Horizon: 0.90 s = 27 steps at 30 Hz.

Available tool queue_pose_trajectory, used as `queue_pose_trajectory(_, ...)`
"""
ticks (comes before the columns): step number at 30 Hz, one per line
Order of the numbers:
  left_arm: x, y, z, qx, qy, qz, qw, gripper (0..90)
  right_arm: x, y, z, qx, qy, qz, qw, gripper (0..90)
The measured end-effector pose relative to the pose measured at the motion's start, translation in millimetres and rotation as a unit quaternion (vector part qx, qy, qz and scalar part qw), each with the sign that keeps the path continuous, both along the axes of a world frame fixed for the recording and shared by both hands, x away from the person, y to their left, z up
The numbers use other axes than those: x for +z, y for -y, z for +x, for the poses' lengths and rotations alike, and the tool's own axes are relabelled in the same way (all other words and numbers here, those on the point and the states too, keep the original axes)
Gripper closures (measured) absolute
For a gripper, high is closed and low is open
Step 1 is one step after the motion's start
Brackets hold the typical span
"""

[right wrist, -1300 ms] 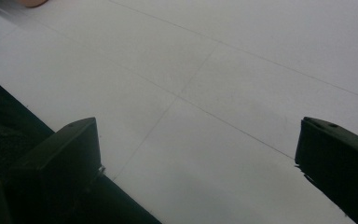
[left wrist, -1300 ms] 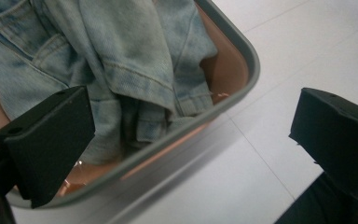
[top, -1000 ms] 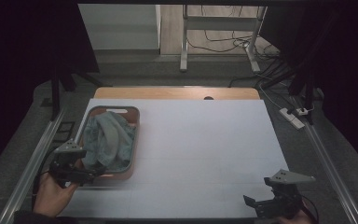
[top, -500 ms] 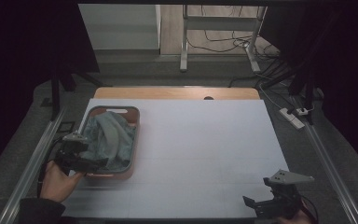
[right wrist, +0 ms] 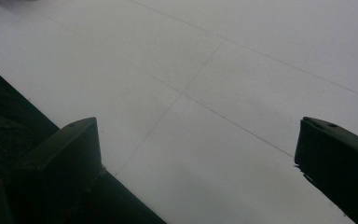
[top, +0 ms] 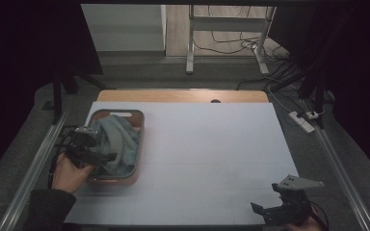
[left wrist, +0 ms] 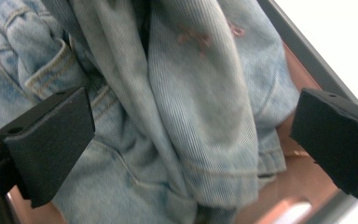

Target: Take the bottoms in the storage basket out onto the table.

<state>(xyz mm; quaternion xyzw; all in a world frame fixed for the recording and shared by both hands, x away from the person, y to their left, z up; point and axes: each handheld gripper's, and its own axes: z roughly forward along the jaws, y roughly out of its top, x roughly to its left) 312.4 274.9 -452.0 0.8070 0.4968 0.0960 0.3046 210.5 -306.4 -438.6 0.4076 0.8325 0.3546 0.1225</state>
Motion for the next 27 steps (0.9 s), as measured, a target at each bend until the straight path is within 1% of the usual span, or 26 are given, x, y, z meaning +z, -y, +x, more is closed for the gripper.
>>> queue_pose_trajectory(5, -1.7, 3.0, 12.8, 0.004, -0.003, 0.003, 1.0, 0.3, 0.0, 0.0, 0.0, 0.0, 0.0, 0.0, 1.0, 0.3)
queue_pose_trajectory(8, -3.6, 4.5, 20.4, 0.005, -0.008, 0.006, 0.9999, 0.3, -0.1, 0.0, 0.0, 0.001, 0.0, 0.0, 1.0, 0.2)
queue_pose_trajectory(10, -5.4, 5.9, 25.4, 0.005, -0.011, 0.009, 0.9999, 0.1, -0.1, -0.3, -0.1, 0.002, 0.0, -0.001, 1.0, 0.2)
queue_pose_trajectory(12, -7.4, 7.3, 30.1, 0.009, -0.015, 0.02, 0.9997, 0.1, -0.1, -0.3, -0.1, 0.002, -0.001, -0.001, 1.0, 0.3)
queue_pose_trajectory(13, -8.4, 7.5, 32.4, 0.008, -0.016, 0.02, 0.9996, 0.1, -0.1, -0.4, -0.2, 0.002, -0.001, -0.002, 1.0, 0.3)
queue_pose_trajectory(14, -9.6, 7.3, 34.7, 0.009, -0.019, 0.018, 0.9996, 0.0, -0.1, -0.4, -0.2, 0.003, -0.001, -0.002, 1.0, 0.3)
queue_pose_trajectory(19, -14.0, 8.1, 44.6, 0.015, -0.031, 0.025, 0.9991, 0.0, -0.2, -0.8, -0.2, 0.005, 0.0, -0.003, 1.0, 0.3)
queue_pose_trajectory(22, -17.2, 9.5, 50.6, 0.023, -0.037, 0.042, 0.9982, 0.0, -0.3, -1.0, -0.2, 0.007, 0.001, -0.004, 1.0, 0.4)
queue_pose_trajectory(25, -19.8, 9.5, 56.1, 0.025, -0.045, 0.044, 0.9977, 0.0, -0.4, -1.1, -0.4, 0.008, 0.001, -0.005, 1.0, 0.4)
queue_pose_trajectory(27, -22.2, 9.5, 59.8, 0.023, -0.052, 0.041, 0.9976, 0.0, -0.5, -1.1, -0.2, 0.008, 0.001, -0.005, 1.0, 0.4)
